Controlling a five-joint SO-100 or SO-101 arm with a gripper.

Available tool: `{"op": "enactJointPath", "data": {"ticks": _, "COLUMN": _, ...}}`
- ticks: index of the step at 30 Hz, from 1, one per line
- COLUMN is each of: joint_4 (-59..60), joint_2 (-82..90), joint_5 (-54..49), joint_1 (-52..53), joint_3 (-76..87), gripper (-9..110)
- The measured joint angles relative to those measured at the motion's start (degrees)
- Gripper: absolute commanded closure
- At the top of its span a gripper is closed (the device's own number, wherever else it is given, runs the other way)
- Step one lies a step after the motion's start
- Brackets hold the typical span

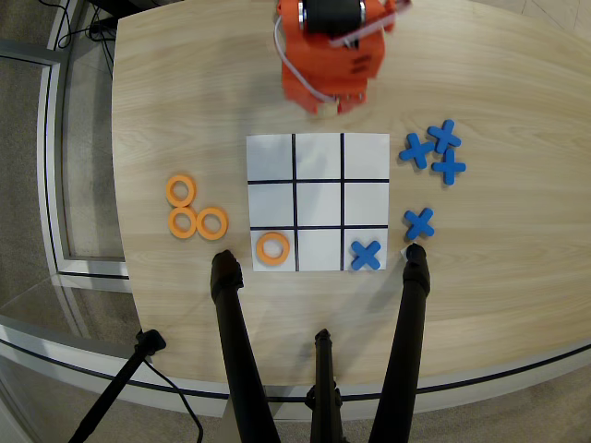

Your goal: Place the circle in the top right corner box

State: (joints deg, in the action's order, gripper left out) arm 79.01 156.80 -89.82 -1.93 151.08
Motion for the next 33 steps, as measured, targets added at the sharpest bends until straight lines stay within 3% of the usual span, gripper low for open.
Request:
{"op": "enactJointPath", "data": {"ticks": 6, "joint_4": -1.05, "joint_2": 22.41, "joint_5": -0.09, "joint_1": -0.44, "joint_3": 21.97, "gripper": 91}}
{"op": "enactJointPath", "data": {"ticks": 9, "joint_4": -2.55, "joint_2": 27.25, "joint_5": -0.09, "joint_1": -0.53, "joint_3": 26.98, "gripper": 99}}
{"op": "enactJointPath", "data": {"ticks": 22, "joint_4": -2.37, "joint_2": 35.33, "joint_5": 0.00, "joint_1": 7.47, "joint_3": 29.18, "gripper": 101}}
{"op": "enactJointPath", "data": {"ticks": 25, "joint_4": -2.02, "joint_2": 35.95, "joint_5": 0.09, "joint_1": 22.06, "joint_3": 29.18, "gripper": 101}}
{"op": "enactJointPath", "data": {"ticks": 30, "joint_4": -2.02, "joint_2": 36.65, "joint_5": 0.18, "joint_1": 62.75, "joint_3": 29.27, "gripper": 101}}
{"op": "enactJointPath", "data": {"ticks": 33, "joint_4": -2.02, "joint_2": 36.65, "joint_5": 0.18, "joint_1": 81.30, "joint_3": 29.27, "gripper": 101}}
